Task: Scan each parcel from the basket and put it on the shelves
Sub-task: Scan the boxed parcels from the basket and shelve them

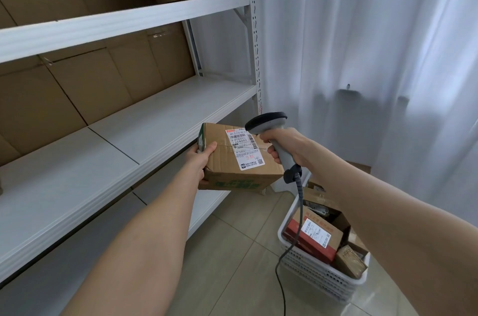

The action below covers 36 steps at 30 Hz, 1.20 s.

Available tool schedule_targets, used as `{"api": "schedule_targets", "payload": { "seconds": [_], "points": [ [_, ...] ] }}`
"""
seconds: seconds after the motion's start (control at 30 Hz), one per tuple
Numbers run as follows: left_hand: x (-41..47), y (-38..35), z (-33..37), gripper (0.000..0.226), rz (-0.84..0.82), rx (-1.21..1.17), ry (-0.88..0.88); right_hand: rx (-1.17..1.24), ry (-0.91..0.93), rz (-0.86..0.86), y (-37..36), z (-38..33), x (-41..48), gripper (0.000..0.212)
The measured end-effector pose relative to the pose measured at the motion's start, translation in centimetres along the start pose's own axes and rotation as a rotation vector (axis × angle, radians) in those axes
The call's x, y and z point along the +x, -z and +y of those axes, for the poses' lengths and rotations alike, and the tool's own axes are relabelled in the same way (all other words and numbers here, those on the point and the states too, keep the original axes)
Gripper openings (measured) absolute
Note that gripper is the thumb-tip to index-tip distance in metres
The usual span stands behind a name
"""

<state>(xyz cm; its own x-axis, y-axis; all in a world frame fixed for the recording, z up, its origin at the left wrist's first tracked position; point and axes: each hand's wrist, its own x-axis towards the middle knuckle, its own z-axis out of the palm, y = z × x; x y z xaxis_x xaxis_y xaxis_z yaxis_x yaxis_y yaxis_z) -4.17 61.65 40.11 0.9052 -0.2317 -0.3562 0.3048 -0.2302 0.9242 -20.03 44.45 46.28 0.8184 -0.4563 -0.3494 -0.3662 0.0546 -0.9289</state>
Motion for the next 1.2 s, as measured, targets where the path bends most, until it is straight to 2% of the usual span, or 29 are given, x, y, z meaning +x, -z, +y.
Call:
{"api": "schedule_targets", "payload": {
  "seconds": [0.1, 0.23, 0.43, 0.7, 0.87, 1.2],
  "points": [
    [-0.1, 0.1, 0.1, 0.057, 0.004, 0.015, 0.014, 0.035, 0.002, 0.053, 0.0, 0.0, 0.1, 0.022],
    [-0.6, 0.8, 1.8, 0.06, 0.027, 0.02, 0.045, 0.195, -0.019, 0.174, 0.6, 0.1, 0.8, 0.022],
    [-2.2, 2.6, 8.1, 0.068, 0.039, 0.058, -0.005, 0.277, -0.015, 0.348, 1.8, 0.2, 1.7, 0.032],
    [-6.0, 3.9, 16.8, 0.069, 0.042, 0.105, -0.095, 0.564, 0.107, 0.184, 0.1, -4.1, 1.0, 0.032],
    [-7.9, 4.7, 20.7, 0.078, 0.065, 0.189, -0.198, 0.635, 0.163, 0.178, -0.3, -6.8, 0.9, 0.036],
    [-9.9, 5.4, 27.5, 0.064, 0.11, 0.194, -0.441, 0.706, 0.25, 0.238, -0.9, -12.8, 0.9, 0.025]
  ]
}}
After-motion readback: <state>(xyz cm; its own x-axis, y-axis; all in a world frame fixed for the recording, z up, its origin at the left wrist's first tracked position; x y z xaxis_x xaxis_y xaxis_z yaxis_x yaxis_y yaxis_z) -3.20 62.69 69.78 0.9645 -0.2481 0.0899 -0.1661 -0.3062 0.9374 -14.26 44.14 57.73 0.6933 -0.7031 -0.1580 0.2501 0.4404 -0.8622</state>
